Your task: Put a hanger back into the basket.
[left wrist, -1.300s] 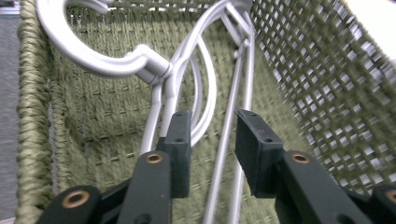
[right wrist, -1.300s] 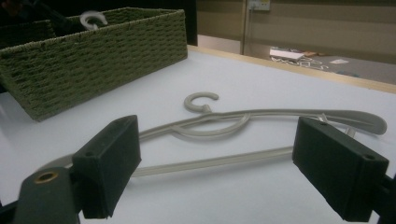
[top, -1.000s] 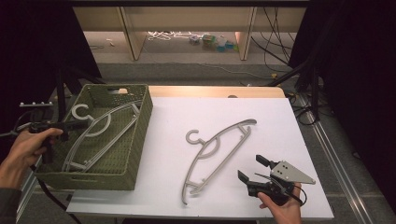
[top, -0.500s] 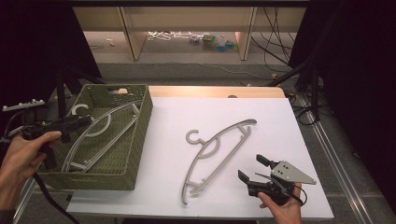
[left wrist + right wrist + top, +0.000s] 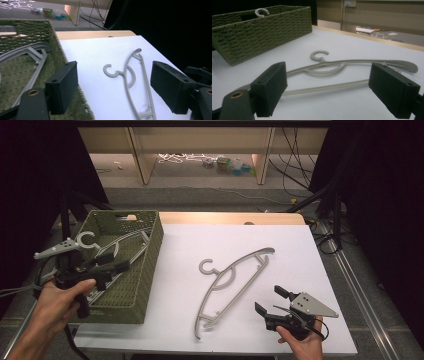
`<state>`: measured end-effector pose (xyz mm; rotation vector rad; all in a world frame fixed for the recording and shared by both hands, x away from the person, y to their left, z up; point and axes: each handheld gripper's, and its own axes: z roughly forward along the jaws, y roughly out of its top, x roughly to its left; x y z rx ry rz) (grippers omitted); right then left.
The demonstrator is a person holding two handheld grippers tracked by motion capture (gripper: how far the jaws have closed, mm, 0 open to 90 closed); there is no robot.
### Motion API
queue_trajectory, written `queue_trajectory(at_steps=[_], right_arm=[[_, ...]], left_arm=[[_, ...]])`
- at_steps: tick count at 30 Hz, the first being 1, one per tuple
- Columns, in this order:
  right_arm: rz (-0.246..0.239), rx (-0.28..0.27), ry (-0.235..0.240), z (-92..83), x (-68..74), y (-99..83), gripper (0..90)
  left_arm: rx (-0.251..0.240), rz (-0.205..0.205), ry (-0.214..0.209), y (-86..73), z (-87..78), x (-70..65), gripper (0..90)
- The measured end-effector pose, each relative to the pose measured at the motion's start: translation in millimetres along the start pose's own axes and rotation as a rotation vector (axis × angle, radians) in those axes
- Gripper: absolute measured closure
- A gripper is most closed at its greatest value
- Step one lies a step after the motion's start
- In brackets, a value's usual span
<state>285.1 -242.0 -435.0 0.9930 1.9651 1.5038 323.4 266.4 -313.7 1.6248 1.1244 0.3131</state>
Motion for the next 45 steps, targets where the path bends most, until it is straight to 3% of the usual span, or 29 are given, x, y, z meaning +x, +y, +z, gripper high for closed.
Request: queue_trajectory(at_steps=[3,4,9,13,18,27,28,29,32,43,45], right_arm=[[-0.001,-0.001,0.001,-0.1,0.2,0.2,16.0],[-0.001,-0.001,0.001,-0.2,0.2,0.1,16.0],[0.007,-0.004,0.011,-0.2,0.4,0.2,16.0],[0.008,-0.003,0.012,-0.3,0.4,0.2,16.0],[0.002,0.0,0.01,-1.0,-0.9,0.3,16.0],[0.006,-0.003,0.021,-0.8,-1.4,0.2,16.0],[0.007,-0.002,0.022,-0.8,-1.5,0.2,16.0],[0.006,-0.001,0.02,-1.2,-1.7,0.2,16.0],[0.003,0.001,0.014,-1.9,-1.8,0.5,16.0],[0.001,0.003,0.016,-1.7,-1.4,0.5,16.0],[-0.003,0.003,0.015,-2.0,-1.3,0.7,16.0]], left_arm=[[-0.003,0.052,-0.009,-4.6,10.3,-9.6,21.3],[0.011,0.016,-0.03,-7.5,13.7,-16.6,21.3],[0.006,0.021,-0.064,-14.8,33.0,-32.0,20.6],[0.036,0.042,-0.092,-18.0,49.8,-41.1,20.5],[0.039,0.051,-0.106,-22.4,66.9,-49.8,20.3],[0.082,0.063,-0.108,-36.6,94.4,-60.8,18.3],[0.101,0.03,-0.103,-39.3,96.3,-63.8,17.8],[0.088,0.07,-0.125,-40.8,101.9,-62.9,17.1],[0.09,0.11,-0.125,-45.7,109.3,-65.4,17.1],[0.121,0.124,-0.15,-57.8,129.0,-65.7,16.8],[0.135,0.126,-0.137,-57.6,130.7,-67.2,16.8]])
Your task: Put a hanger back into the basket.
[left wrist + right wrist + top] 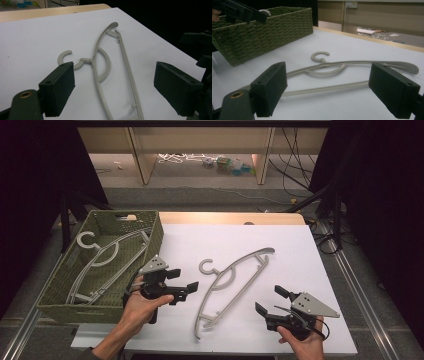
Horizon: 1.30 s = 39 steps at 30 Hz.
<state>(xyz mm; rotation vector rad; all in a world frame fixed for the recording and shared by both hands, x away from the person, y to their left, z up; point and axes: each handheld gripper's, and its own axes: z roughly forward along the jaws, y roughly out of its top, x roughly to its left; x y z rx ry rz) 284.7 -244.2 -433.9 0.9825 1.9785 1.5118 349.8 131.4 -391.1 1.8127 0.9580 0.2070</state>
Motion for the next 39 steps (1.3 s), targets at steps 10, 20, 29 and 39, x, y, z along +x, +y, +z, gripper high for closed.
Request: queue_trajectory(at_steps=[10,20,29,39], right_arm=[[-0.002,-0.003,0.0,-0.2,-0.1,0.1,16.0],[0.003,-0.005,0.01,1.6,0.8,0.1,16.0],[0.005,-0.019,0.014,2.6,0.9,0.0,16.0],[-0.011,0.0,0.014,0.6,0.2,0.9,16.1]], left_arm=[[0.048,0.037,-0.019,5.8,12.8,-4.1,17.6],[0.236,0.151,-0.011,16.6,43.2,-4.0,20.8],[0.361,0.187,0.005,18.1,70.6,3.7,23.8],[0.533,0.261,0.027,8.8,106.2,6.4,29.4]])
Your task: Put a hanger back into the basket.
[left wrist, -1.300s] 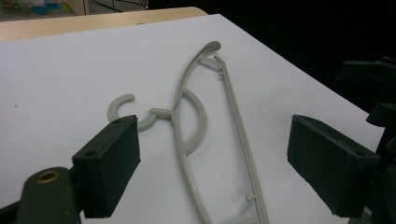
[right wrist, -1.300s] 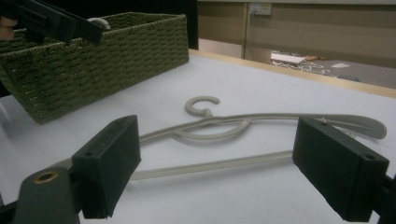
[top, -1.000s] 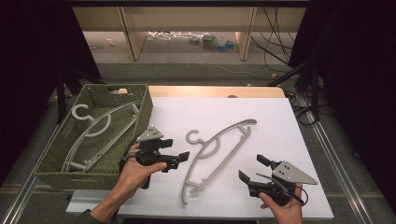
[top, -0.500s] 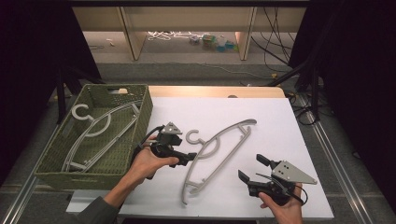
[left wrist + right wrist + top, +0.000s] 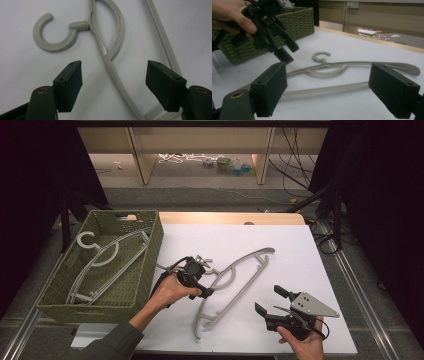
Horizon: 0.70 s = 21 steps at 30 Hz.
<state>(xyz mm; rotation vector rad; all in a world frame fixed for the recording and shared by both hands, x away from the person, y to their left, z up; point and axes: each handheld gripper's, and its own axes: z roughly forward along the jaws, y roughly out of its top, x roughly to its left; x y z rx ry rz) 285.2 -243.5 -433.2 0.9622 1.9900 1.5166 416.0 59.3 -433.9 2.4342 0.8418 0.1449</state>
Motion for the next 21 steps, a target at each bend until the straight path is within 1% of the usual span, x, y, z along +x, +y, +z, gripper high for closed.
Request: queue_trajectory(at_steps=[1,3,5,6,7,9,10,11,13,14,15,16,17,18,19,20,21], right_arm=[[0.011,-0.016,0.009,1.8,0.6,-0.7,16.1],[0.01,-0.009,0.006,1.3,0.6,-0.5,16.0],[0.001,0.002,0.0,-0.1,-0.1,0.0,16.0],[0.0,0.009,-0.005,-0.8,-0.1,0.2,16.1],[0.001,0.026,-0.005,-2.1,-0.2,0.6,16.0],[0.0,0.024,-0.007,-2.3,-0.4,0.7,16.1],[0.0,0.023,-0.007,-2.3,-0.5,0.8,16.1],[0.0,0.024,-0.007,-2.3,-0.5,0.7,16.1],[-0.001,0.023,-0.006,-2.4,-0.5,0.8,16.1],[-0.001,0.023,-0.007,-2.4,-0.5,0.9,16.1],[0.006,-0.013,0.0,0.6,-0.2,-0.2,16.1],[0.0,0.022,-0.007,-2.2,-0.6,0.7,16.1],[0.008,-0.005,-0.002,0.3,-0.3,-0.3,16.1],[0.004,0.003,-0.008,-0.4,-0.4,0.0,16.1],[0.013,-0.021,0.006,1.4,-0.2,-0.6,16.1],[0.011,-0.022,0.006,1.3,-0.3,-0.5,16.1],[0.011,-0.021,0.006,1.2,-0.3,-0.6,16.1]], left_arm=[[0.008,-0.002,-0.001,0.6,4.2,-0.1,29.4],[0.031,0.0,0.01,1.5,11.0,-1.7,31.2],[0.046,0.009,0.035,1.8,15.9,-3.4,32.2],[0.064,0.015,0.037,1.9,18.3,-3.8,34.4],[0.082,0.035,0.028,2.6,19.1,-2.4,36.6],[0.099,0.035,0.016,3.1,20.9,-0.8,37.9],[0.085,0.013,0.02,3.3,23.8,-0.7,39.3],[0.087,0.011,0.028,4.0,24.8,0.2,40.3],[0.104,0.017,0.034,4.8,27.0,0.6,43.9],[0.111,0.031,0.035,5.3,29.1,1.0,44.8],[0.119,0.035,0.034,5.4,30.4,0.8,45.0],[0.124,0.032,0.028,5.3,32.6,0.2,45.4],[0.133,0.046,0.024,5.5,34.4,0.2,47.0],[0.143,0.053,0.025,5.6,35.7,0.2,48.4],[0.148,0.053,0.025,5.2,38.2,-0.3,49.2],[0.157,0.06,0.024,5.3,39.3,0.3,50.6],[0.155,0.052,0.027,4.9,41.0,0.4,52.0]])
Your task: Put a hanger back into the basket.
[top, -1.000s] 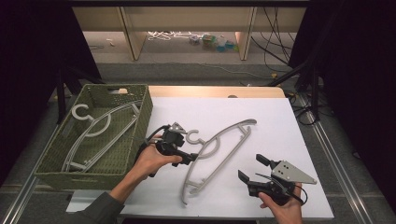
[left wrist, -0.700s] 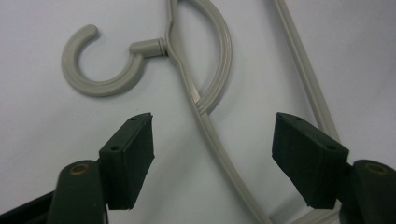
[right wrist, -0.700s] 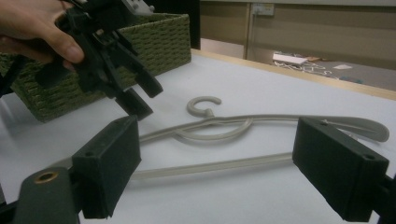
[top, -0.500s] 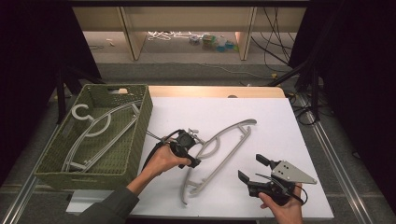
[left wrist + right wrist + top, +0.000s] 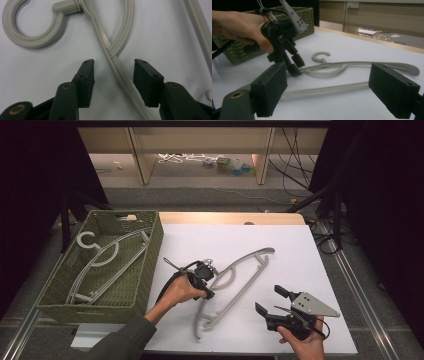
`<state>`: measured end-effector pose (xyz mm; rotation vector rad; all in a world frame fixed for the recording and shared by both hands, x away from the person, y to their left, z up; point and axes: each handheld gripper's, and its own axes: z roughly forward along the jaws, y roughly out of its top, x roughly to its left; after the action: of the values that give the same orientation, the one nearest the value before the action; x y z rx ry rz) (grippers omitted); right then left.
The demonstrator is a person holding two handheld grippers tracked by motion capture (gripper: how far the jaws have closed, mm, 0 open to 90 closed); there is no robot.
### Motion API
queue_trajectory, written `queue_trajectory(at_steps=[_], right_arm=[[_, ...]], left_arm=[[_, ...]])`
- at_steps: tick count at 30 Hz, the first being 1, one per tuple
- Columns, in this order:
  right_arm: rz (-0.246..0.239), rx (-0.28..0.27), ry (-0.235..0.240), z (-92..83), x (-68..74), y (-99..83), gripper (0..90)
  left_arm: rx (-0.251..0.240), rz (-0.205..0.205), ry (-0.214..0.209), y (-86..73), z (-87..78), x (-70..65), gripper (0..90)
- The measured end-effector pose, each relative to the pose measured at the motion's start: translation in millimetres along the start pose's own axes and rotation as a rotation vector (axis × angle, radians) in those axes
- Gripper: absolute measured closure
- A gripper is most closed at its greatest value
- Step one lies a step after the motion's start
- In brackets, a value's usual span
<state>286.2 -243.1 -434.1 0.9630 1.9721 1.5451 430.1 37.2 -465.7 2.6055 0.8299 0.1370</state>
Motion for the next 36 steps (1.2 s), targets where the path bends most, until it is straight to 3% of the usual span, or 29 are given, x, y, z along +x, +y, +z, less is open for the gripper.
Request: queue_trajectory(at_steps=[3,5,8,9,10,12,17,19,21,24,26,31,32,36], right_arm=[[0.0,0.003,0.0,-0.3,-0.2,0.2,16.1],[-0.001,0.002,0.0,0.0,-0.2,0.0,16.1],[-0.007,0.011,-0.005,-0.8,0.0,0.4,16.2],[-0.011,0.036,-0.011,-2.9,-0.2,1.2,16.2],[0.0,0.001,0.002,0.0,0.4,0.0,16.2],[0.0,0.001,0.002,-0.2,0.0,0.0,16.2],[-0.005,0.008,-0.004,-1.1,-0.7,0.3,16.2],[-0.005,0.009,-0.004,-1.1,-0.7,0.2,16.2],[-0.007,0.011,-0.007,-1.3,-0.7,0.3,16.2],[-0.004,0.009,-0.003,-1.1,-0.6,0.1,16.2],[0.002,0.01,0.0,-0.8,-0.6,0.0,16.2],[-0.008,0.012,-0.011,-1.3,-0.8,0.1,16.2],[-0.008,0.012,-0.011,-1.2,-0.8,0.1,16.2],[0.002,0.003,0.001,-0.3,-0.2,-0.2,16.2]], left_arm=[[0.018,0.013,-0.01,1.2,-1.1,4.1,54.4],[0.006,-0.012,-0.016,1.9,0.2,3.9,55.4],[0.04,0.017,-0.009,4.3,-1.3,6.9,60.0],[0.032,0.0,-0.011,4.7,-0.7,6.6,61.6],[0.034,-0.006,-0.014,5.1,-0.8,8.1,63.1],[0.044,-0.016,-0.023,5.4,-1.5,13.0,68.1],[0.033,-0.101,-0.069,6.1,-0.4,20.9,71.5],[0.055,-0.093,-0.065,7.5,-1.3,21.7,72.8],[0.045,-0.103,-0.06,7.7,-0.4,20.9,74.5],[0.068,-0.068,-0.042,8.4,-1.7,21.0,76.6],[0.049,-0.091,-0.045,8.7,-0.2,20.0,77.1],[0.089,-0.062,-0.03,12.5,-0.6,18.8,77.6],[0.111,-0.04,-0.017,14.6,-0.8,17.8,77.5],[0.135,-0.034,0.003,19.8,1.2,13.6,76.8]])
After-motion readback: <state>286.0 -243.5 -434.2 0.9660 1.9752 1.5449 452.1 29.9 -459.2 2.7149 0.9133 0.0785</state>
